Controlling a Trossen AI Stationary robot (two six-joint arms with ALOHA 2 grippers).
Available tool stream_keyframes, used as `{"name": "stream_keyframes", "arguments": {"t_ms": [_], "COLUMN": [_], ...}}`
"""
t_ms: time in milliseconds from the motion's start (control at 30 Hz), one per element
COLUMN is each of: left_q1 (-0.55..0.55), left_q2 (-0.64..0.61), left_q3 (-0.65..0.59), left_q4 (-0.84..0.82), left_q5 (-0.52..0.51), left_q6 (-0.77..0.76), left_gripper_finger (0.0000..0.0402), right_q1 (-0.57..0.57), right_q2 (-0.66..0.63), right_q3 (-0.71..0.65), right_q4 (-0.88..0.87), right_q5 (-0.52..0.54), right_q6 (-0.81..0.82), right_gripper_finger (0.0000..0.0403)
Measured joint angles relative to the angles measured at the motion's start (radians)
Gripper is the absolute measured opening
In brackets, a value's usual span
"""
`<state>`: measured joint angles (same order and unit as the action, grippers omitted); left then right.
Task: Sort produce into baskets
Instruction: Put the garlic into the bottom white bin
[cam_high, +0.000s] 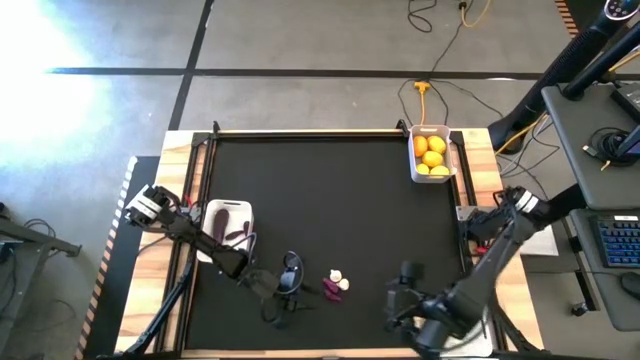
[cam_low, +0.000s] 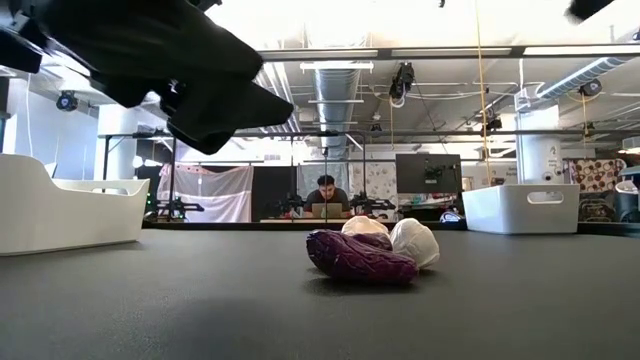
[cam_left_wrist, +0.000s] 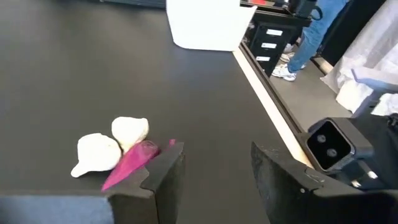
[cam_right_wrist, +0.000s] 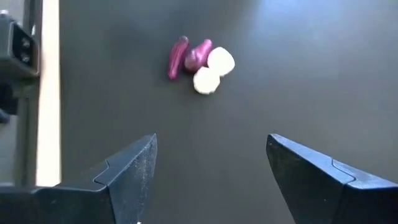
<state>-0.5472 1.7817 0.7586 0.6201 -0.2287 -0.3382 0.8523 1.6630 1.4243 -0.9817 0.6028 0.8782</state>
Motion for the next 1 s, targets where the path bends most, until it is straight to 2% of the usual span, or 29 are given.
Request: {"name": "stream_keyframes", "arguments": {"t_ms": [133,333,533,733,1000], "left_q1": [0.015,0.023,0.026,0.026,0.026], "left_q2": [0.0,0.0,0.02,0.058,0.074], "left_q3": [0.0,0.0,0.0,0.0,-0.001], "left_q4": [-0.001,0.0,0.005,0.01,0.017], "left_q5": [-0.006,-0.118,-0.126,-0.129,-0.129], "left_q6": [0.01,0.054,0.062,0.039,0.028], "left_gripper_finger": [0.0166,0.0166,0.0166,0.0166,0.0166], "right_q1": [-0.07,-0.163,-0.216,-0.24,-0.251], "right_q2": [0.022,0.059,0.134,0.192,0.22], "right_q3": [-0.079,-0.197,-0.285,-0.324,-0.346], "right_q4": [0.181,0.41,0.69,0.792,0.859], "right_q5": [0.001,0.034,0.037,0.026,0.007], "right_q6": [-0.108,-0.19,-0.273,-0.276,-0.276], "right_gripper_finger": [0.0297,0.0291,0.0266,0.0234,0.0215]}}
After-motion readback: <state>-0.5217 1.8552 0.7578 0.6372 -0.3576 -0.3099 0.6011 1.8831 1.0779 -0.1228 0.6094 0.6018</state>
